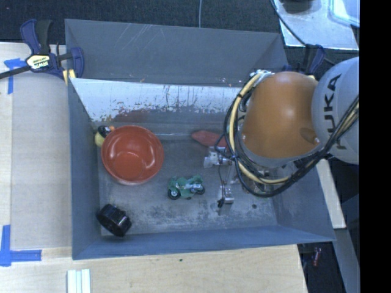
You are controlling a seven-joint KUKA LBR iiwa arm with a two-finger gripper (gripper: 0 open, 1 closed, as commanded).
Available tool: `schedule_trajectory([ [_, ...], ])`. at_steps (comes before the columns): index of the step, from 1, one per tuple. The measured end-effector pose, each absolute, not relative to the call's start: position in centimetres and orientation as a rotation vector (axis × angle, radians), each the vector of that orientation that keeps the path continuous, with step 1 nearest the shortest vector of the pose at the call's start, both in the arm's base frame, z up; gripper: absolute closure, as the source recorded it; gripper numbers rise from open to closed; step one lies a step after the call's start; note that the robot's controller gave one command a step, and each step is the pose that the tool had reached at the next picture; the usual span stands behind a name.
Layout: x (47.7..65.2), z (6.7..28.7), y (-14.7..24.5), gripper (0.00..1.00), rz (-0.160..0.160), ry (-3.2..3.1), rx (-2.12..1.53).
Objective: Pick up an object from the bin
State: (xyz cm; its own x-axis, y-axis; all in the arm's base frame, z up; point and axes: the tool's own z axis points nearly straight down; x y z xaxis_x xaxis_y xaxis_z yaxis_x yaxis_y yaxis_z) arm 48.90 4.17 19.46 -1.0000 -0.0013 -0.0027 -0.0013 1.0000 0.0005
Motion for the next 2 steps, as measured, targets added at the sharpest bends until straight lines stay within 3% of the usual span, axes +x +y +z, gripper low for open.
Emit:
schedule_trajectory([
  [1,53.1,10.9,6.5,0.00,0.001,3.134,-0.063],
  [2,53.8,9.8,7.3,0.00,0.000,3.133,-0.110],
])
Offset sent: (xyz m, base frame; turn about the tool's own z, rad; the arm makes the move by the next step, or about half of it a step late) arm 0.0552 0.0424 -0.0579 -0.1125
